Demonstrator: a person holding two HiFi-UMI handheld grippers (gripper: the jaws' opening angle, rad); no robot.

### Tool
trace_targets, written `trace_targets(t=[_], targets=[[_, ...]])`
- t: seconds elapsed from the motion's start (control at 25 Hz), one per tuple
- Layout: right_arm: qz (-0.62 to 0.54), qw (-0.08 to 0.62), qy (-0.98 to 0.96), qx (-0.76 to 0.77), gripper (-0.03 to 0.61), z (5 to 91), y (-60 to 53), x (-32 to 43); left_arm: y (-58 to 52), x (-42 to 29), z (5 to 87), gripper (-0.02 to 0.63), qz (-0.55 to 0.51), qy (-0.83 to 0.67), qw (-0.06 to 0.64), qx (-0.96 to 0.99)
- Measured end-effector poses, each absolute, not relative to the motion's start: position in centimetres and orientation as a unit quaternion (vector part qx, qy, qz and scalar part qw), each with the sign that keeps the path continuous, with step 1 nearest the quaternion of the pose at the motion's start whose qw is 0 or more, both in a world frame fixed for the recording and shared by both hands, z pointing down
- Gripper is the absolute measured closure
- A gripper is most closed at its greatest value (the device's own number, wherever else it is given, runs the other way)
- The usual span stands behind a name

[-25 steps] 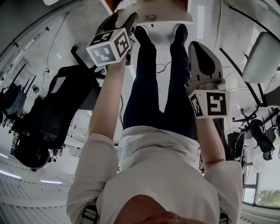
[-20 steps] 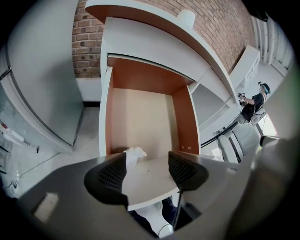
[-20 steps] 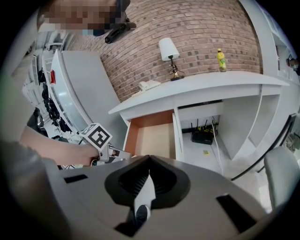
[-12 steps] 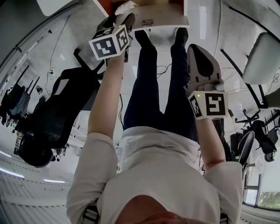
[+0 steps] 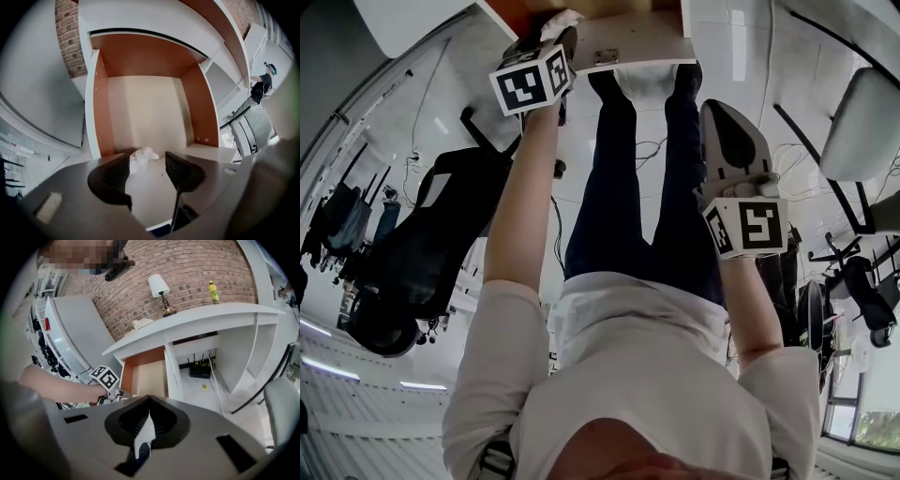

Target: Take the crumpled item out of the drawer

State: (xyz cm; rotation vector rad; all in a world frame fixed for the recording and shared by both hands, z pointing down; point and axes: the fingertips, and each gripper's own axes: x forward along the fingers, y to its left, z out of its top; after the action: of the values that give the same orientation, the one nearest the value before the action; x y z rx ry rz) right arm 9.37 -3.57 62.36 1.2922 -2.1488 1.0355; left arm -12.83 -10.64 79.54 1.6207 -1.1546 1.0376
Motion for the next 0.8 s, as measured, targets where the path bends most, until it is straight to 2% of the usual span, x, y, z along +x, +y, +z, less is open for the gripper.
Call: trace_targets(t=[0.44,0.56,0.64,0.8], targets=[[0.388,0.207,-0.767,0.467,0.571,62.5,-3.8,10.3,-10.4,-13.0,81.8,0.368,0.473,-0.44,0.436,0.626],[0.396,0.201,-0.766,0.466,0.57,63.0,-4.3,10.5,-10.5,-12.9,82.8,0.39,0.486,-0.439,0.431,0.62],[0.396,0.198,-0.766,0.465,0.569,62.8,-4.5,10.5,-10.8,-13.0,82.8,0.433,0.494,-0.441,0.423,0.619],[0.398,0.199,-0.765,0.465,0.571,63.0,-4.7,10.7,-11.0,-13.4,83.2,0.581,0.514,-0.431,0.402,0.624]])
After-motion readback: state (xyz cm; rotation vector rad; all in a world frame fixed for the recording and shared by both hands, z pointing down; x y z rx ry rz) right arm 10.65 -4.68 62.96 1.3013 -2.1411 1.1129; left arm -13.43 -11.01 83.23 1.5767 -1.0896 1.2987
